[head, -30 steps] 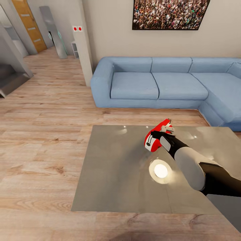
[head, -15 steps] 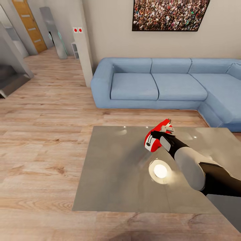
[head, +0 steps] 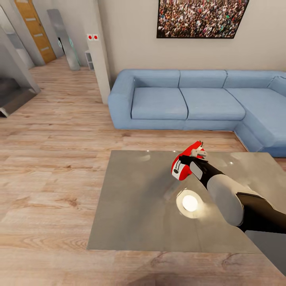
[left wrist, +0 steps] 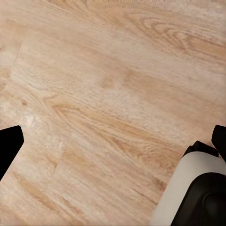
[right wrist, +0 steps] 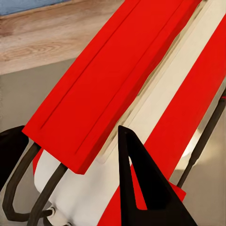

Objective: Turn on the radio receiver that's on the table in the living room.

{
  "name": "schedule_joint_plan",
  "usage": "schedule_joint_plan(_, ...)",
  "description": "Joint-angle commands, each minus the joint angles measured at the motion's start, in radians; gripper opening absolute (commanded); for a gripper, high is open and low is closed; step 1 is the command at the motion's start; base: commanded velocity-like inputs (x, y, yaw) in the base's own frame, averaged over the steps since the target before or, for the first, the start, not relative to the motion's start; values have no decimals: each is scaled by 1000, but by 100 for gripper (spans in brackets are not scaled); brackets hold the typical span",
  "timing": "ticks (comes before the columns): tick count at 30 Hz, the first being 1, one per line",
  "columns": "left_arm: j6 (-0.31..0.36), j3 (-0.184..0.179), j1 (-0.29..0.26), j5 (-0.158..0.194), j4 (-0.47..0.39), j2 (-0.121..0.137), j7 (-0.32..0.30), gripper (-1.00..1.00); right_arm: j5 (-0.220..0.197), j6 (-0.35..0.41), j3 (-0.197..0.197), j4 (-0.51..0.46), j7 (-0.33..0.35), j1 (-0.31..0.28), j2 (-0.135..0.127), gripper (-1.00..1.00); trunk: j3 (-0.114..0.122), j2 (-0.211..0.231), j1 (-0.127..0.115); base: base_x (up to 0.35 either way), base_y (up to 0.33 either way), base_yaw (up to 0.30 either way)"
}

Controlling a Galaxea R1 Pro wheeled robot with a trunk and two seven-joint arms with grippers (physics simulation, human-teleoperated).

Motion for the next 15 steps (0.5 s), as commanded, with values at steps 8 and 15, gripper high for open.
schedule_joint_plan(8, 0, 0, 0, 0, 0, 0, 0, 100, 1, 3, 4, -1, 15, 0, -1, -100, 25, 56, -31, 0, 0, 0)
schedule_joint_plan(15, 0, 0, 0, 0, 0, 0, 0, 100, 62, 8, 6, -1, 201, 0, -5, -100, 47, 105, -58, 0, 0, 0)
